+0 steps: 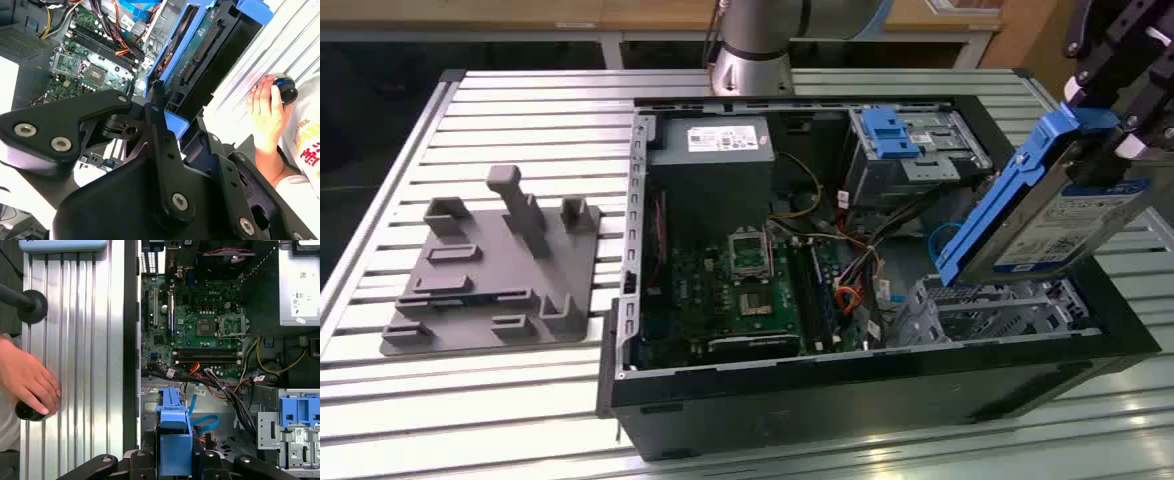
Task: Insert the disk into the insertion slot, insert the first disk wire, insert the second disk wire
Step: 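Insert the disk into the insertion slot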
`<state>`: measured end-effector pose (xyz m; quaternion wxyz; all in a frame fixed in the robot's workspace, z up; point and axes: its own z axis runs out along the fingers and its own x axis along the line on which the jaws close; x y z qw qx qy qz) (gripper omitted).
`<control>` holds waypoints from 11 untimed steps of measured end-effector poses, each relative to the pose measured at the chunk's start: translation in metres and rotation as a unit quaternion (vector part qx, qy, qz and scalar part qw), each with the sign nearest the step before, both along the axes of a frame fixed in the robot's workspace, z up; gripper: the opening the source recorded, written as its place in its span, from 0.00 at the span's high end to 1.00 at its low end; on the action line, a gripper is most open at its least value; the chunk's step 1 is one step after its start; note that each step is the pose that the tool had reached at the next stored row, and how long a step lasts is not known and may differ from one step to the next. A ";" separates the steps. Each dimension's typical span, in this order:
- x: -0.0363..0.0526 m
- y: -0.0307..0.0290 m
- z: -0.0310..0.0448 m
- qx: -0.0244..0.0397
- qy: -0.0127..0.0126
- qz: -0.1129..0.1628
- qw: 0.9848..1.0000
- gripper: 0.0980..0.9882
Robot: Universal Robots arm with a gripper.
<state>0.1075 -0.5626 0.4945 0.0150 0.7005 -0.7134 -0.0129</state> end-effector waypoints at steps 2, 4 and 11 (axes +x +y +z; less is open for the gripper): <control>0.0000 0.0000 0.0000 0.000 0.000 0.000 1.000 0.70; 0.0000 0.0000 0.0000 0.000 0.000 0.000 1.000 0.70; 0.0000 0.0000 0.0000 0.000 0.000 0.000 1.000 0.70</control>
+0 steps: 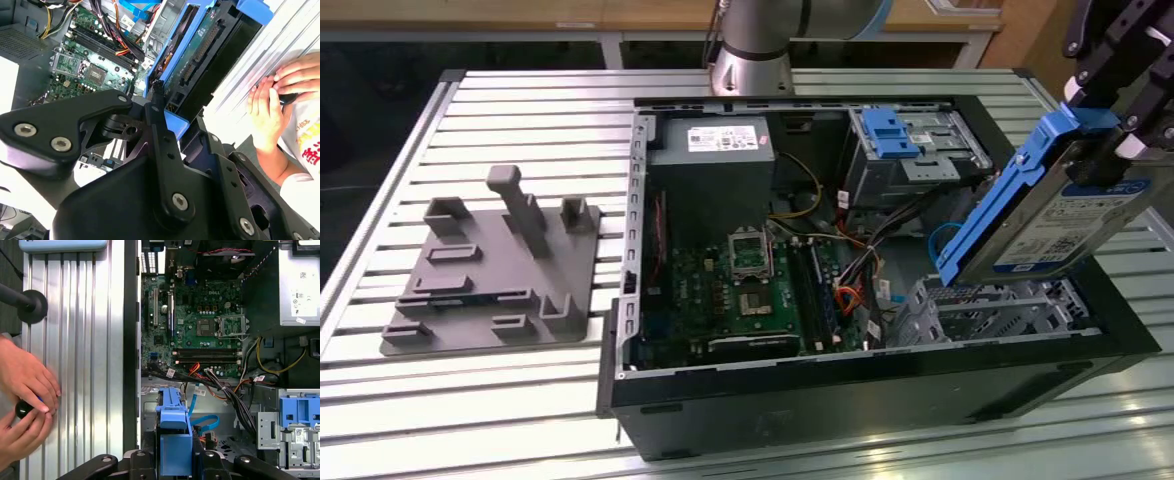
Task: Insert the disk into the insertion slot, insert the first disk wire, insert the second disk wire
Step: 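Insert the disk into the insertion slot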
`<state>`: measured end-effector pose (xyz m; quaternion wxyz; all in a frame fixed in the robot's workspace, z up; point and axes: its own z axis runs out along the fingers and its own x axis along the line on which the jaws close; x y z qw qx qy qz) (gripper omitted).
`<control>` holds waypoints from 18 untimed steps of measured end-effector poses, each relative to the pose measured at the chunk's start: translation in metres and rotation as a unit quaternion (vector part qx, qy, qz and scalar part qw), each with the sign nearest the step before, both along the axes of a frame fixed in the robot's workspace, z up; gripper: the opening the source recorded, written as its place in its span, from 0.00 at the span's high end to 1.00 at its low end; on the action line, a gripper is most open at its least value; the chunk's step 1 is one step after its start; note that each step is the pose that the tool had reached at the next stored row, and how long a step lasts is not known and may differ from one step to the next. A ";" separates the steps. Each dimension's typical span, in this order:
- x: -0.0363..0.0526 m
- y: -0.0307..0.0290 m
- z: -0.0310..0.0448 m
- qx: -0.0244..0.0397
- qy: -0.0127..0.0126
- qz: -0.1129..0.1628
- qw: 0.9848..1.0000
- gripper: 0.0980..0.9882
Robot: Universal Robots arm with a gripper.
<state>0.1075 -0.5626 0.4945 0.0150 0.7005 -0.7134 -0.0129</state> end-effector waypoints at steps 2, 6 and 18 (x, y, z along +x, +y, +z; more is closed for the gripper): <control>0.0000 0.0000 0.0000 0.000 0.000 0.000 1.000 0.70; 0.0000 0.0000 0.0000 0.006 0.000 0.005 1.000 0.70; 0.0000 -0.0003 -0.0002 0.021 0.000 0.018 1.000 0.70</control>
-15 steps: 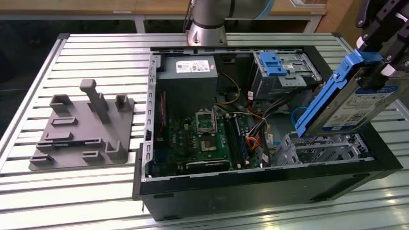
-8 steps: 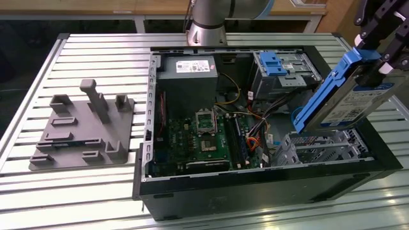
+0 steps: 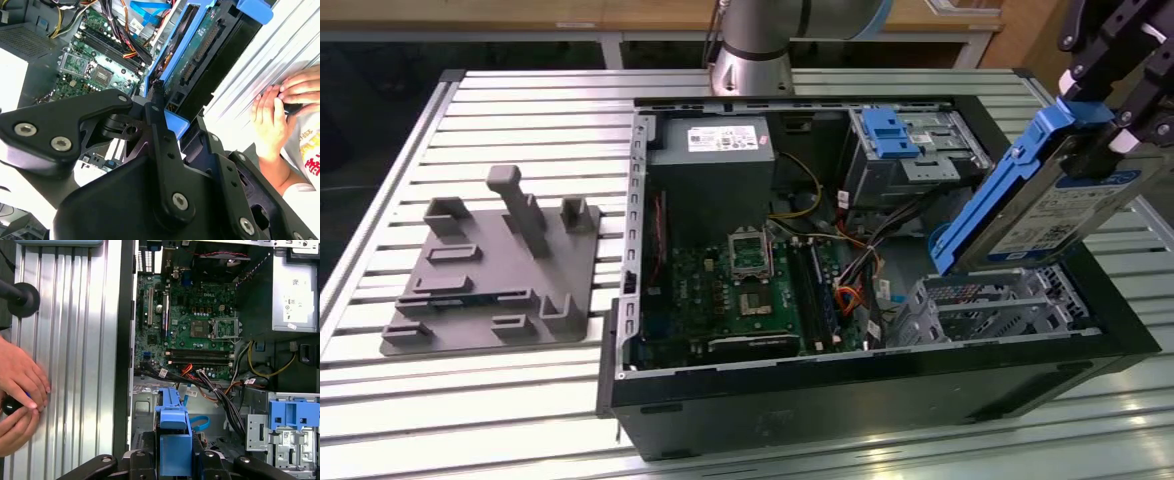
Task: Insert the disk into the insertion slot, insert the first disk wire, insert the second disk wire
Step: 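Insert the disk into the insertion slot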
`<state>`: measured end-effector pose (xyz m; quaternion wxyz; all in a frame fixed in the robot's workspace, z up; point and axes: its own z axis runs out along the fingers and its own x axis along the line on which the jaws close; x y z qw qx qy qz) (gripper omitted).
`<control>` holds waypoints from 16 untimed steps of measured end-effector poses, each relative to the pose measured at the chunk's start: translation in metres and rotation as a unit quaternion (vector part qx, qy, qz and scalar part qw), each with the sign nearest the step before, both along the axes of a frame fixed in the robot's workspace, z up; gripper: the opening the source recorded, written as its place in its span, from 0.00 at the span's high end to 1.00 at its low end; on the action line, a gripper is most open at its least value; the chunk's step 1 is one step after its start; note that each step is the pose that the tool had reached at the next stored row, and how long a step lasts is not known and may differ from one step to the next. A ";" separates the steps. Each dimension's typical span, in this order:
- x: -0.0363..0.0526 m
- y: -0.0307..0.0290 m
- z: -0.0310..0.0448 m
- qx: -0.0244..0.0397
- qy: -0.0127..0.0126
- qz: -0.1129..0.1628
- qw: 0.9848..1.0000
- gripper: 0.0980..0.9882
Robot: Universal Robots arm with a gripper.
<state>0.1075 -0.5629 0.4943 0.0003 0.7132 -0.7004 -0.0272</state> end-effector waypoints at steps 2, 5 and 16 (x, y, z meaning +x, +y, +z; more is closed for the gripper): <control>0.0000 0.0000 0.0000 0.000 0.000 0.000 1.000 0.70; 0.0010 0.0000 -0.0001 0.000 0.000 0.000 1.000 0.70; 0.0116 0.0000 -0.0012 0.000 0.000 0.000 1.000 0.70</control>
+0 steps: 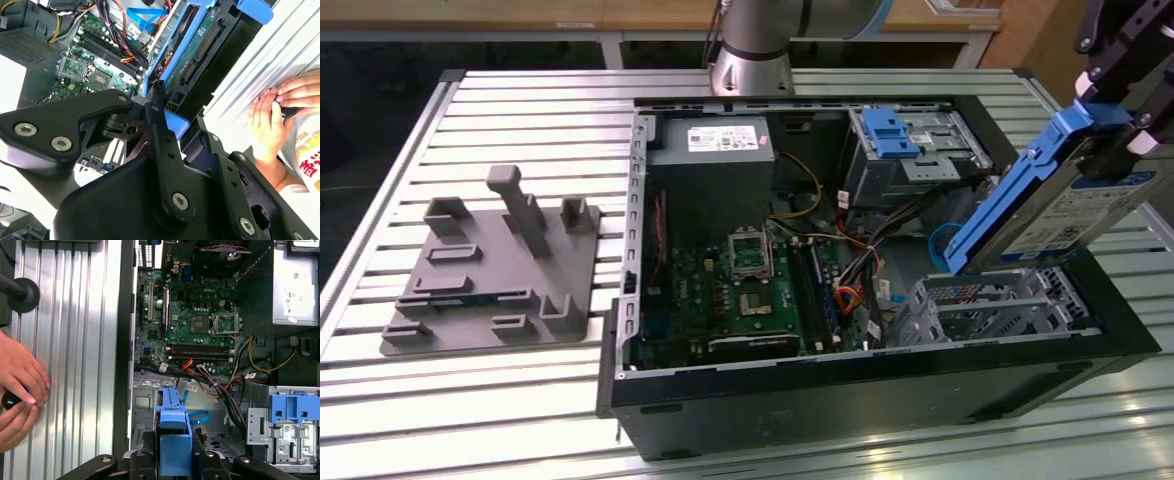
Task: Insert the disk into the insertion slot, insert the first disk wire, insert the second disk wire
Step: 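Insert the disk into the insertion slot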
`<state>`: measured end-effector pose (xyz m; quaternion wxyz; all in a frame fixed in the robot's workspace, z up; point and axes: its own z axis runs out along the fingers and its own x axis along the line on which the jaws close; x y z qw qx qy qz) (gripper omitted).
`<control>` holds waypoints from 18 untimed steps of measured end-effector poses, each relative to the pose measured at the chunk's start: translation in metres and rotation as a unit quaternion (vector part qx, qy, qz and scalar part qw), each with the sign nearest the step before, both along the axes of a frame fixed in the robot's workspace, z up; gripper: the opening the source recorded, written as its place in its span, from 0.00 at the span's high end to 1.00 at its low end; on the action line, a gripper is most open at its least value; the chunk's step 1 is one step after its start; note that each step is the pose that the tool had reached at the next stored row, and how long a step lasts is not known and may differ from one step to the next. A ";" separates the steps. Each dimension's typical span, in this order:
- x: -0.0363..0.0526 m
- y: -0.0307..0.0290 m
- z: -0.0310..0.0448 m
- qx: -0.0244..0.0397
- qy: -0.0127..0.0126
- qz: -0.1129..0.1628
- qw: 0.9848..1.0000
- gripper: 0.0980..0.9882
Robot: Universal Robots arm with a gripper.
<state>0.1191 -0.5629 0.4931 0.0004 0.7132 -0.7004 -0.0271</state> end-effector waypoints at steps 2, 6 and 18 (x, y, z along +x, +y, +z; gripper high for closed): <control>0.0012 0.0001 -0.0002 0.001 0.000 0.000 1.000 0.70; 0.0016 0.0004 -0.0011 0.001 0.000 0.000 1.000 0.70; 0.0016 0.0019 -0.0021 0.001 0.000 0.000 1.000 0.70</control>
